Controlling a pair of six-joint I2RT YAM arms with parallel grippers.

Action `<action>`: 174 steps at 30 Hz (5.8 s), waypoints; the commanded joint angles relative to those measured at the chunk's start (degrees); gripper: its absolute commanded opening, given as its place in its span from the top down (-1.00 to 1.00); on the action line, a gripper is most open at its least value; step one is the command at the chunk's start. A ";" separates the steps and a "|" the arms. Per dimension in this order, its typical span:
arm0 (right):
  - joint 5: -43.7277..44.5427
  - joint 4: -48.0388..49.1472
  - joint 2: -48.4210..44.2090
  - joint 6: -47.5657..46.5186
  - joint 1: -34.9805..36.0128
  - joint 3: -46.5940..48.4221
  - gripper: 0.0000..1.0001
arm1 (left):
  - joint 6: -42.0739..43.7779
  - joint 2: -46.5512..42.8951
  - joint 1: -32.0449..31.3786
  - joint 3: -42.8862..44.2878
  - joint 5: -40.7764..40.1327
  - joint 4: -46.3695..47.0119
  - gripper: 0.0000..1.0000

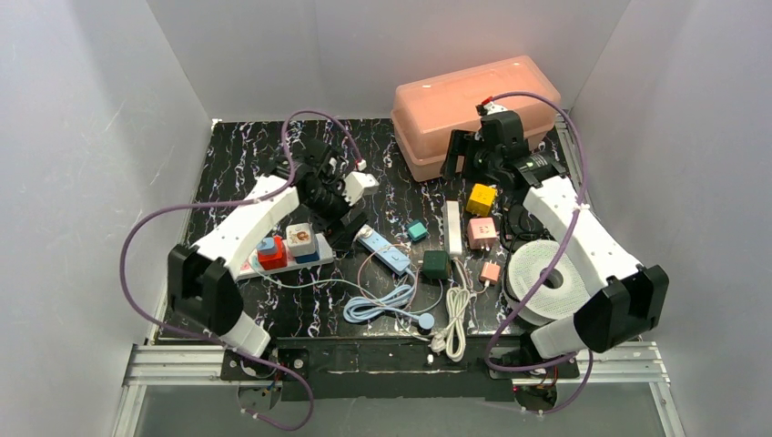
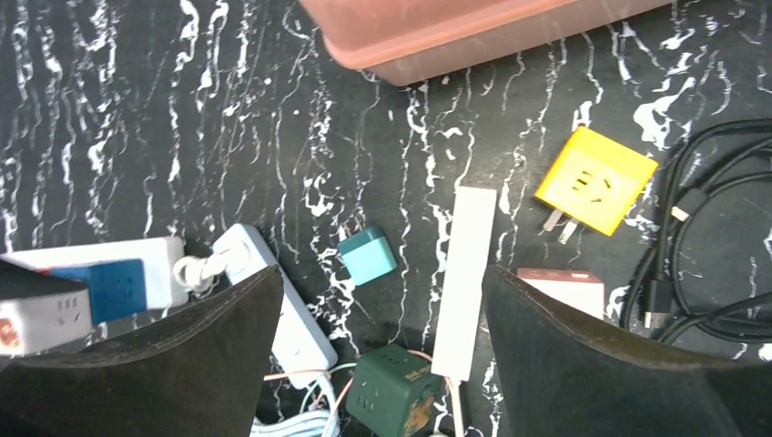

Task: Pull the plug off the socket
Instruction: Place the plug at the center of the board, then remove the plug from the socket.

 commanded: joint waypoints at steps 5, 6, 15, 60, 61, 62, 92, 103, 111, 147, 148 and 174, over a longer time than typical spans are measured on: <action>-6.05 3.26 -5.79 0.56 2.43 -7.48 -0.77 | -4.48 10.75 -0.16 2.44 1.75 -1.82 -0.96; -5.92 3.68 -6.49 0.70 2.58 -8.62 -0.78 | -4.76 11.83 -0.28 2.40 1.24 -1.26 -0.96; -5.76 7.83 -10.78 2.46 4.09 -15.69 -0.78 | -2.16 18.69 -1.94 2.41 0.92 4.08 -0.70; -43.04 37.36 5.50 9.11 9.95 -14.97 -0.83 | 3.22 -2.65 1.93 -5.77 16.78 16.14 1.00; -42.73 38.28 5.41 9.03 10.54 -15.49 -0.83 | 3.10 -2.64 1.97 -5.90 16.78 16.19 1.00; -42.19 39.08 5.27 9.19 10.87 -16.17 -0.84 | 2.80 -2.63 2.04 -6.11 16.69 16.41 1.00; -50.62 51.50 18.70 12.68 14.03 -15.25 -0.19 | -0.29 -6.29 3.82 -7.42 21.71 18.24 1.00; -48.76 48.82 14.15 8.88 14.12 -17.86 0.97 | -1.04 -6.88 4.68 -8.29 24.75 16.37 -0.41; -48.95 43.71 6.26 -2.89 15.60 -18.46 0.97 | -2.63 7.92 14.06 8.37 62.59 -4.08 -0.97; -47.79 39.87 1.72 -5.57 16.39 -14.14 0.97 | 63.31 18.52 14.53 16.59 52.97 -68.39 -0.96; -47.61 39.83 1.75 -5.74 16.40 -13.86 0.97 | 64.32 18.92 13.86 16.61 52.72 -70.30 -0.96; -45.46 40.30 -0.74 -7.47 16.40 -15.66 0.97 | 61.09 18.96 12.36 13.86 53.52 -71.27 -0.57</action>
